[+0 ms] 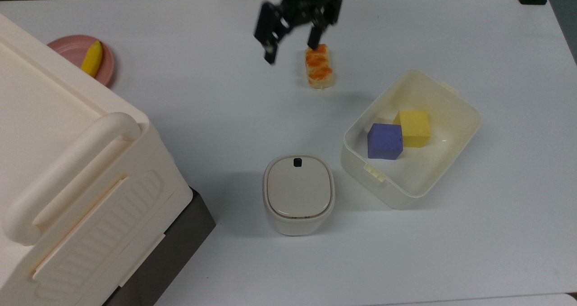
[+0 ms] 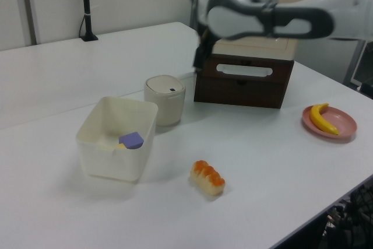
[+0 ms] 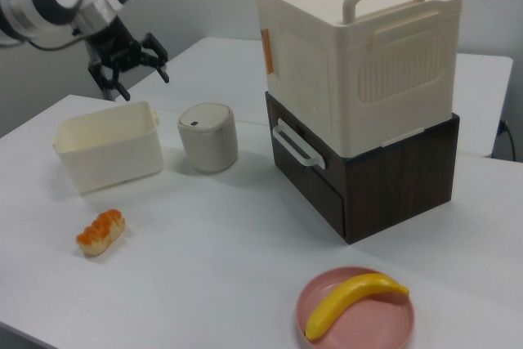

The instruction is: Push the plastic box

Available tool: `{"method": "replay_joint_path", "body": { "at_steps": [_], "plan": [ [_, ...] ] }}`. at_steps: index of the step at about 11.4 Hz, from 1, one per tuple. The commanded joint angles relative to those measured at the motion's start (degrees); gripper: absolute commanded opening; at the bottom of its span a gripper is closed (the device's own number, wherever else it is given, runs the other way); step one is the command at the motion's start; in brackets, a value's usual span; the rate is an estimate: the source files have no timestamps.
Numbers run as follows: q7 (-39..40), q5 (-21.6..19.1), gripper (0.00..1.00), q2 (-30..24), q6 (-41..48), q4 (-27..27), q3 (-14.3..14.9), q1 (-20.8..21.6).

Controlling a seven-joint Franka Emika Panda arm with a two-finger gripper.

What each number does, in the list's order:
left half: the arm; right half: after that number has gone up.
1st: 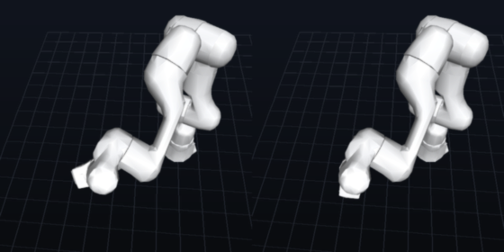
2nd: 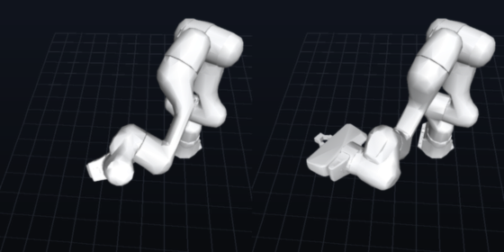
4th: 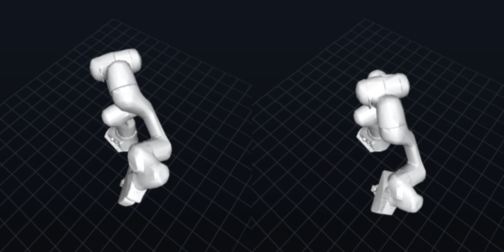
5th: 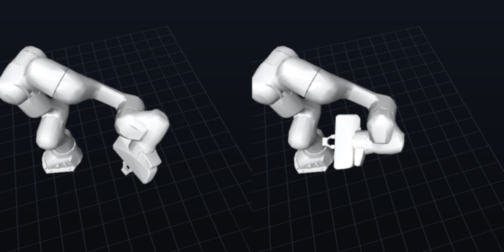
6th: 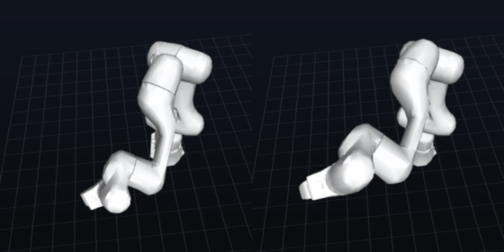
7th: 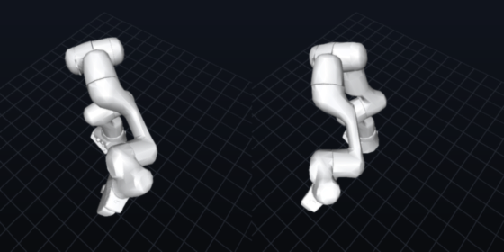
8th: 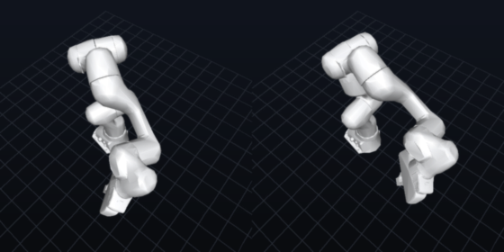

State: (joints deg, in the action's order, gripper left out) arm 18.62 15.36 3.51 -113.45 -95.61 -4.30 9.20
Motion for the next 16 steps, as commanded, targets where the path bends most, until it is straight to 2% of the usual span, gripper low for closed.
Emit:
{"method": "replay_joint_path", "body": {
  "at_steps": [1,3,4,5,6,8,16],
  "plan": [
    [-4.71,-1.91,1.0,-7.28,6.73,-3.53,1.56,-2.77],
    [-22.04,-2.79,1.0,-7.03,9.54,-1.69,1.92,-3.57],
    [-30.66,-4.53,1.0,-7.02,11.21,-0.29,2.1,-3.92],
    [-33.27,-8.55,1.0,-7.2,14.54,0.6,2.71,-4.36],
    [-32.95,-12.16,1.0,-7.29,16.31,1.3,3.32,-5.32],
    [-32.16,-16.31,1.0,-7.64,16.68,1.48,6.13,-5.94],
    [-27.77,-18.17,1.0,-7.11,15.8,1.04,7.46,-6.73]
  ]
}}
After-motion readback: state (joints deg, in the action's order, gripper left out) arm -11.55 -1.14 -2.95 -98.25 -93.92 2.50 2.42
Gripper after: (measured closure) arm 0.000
